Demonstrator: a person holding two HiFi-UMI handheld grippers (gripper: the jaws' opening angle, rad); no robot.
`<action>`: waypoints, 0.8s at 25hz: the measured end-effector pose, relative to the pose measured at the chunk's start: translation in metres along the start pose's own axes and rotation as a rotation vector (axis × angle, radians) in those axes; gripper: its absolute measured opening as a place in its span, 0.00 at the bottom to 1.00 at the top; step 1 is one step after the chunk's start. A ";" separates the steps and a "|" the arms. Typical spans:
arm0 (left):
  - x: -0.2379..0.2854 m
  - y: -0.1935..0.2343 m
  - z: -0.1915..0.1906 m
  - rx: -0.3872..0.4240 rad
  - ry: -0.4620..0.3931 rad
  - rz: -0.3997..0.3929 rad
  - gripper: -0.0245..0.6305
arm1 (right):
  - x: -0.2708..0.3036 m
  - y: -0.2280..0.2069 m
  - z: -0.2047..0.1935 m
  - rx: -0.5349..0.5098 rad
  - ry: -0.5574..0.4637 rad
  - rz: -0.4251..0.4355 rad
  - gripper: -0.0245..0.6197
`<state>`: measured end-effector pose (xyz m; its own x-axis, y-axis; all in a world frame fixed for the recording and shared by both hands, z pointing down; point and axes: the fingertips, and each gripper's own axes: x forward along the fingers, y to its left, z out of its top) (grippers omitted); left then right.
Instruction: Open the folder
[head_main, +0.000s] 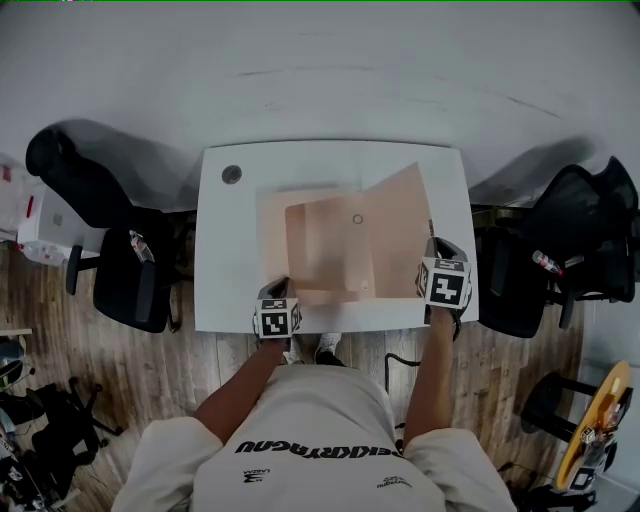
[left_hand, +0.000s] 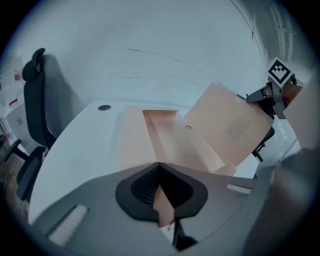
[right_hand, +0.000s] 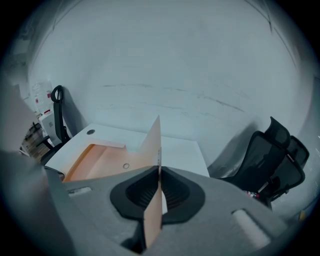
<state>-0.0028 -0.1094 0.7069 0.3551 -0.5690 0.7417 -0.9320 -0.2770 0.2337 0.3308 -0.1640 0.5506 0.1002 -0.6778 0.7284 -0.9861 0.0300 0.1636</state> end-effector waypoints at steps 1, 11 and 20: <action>0.000 0.000 0.000 -0.002 -0.002 -0.003 0.04 | 0.000 0.000 0.001 -0.007 -0.003 0.002 0.06; -0.004 -0.001 0.004 -0.021 -0.048 -0.031 0.04 | -0.004 0.009 0.002 -0.060 -0.014 0.014 0.13; -0.011 -0.005 0.009 -0.019 -0.086 -0.054 0.04 | -0.015 0.023 0.008 -0.049 -0.057 0.057 0.20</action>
<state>-0.0017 -0.1084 0.6918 0.4088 -0.6184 0.6712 -0.9124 -0.2947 0.2842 0.3058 -0.1592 0.5380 0.0349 -0.7146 0.6987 -0.9821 0.1049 0.1563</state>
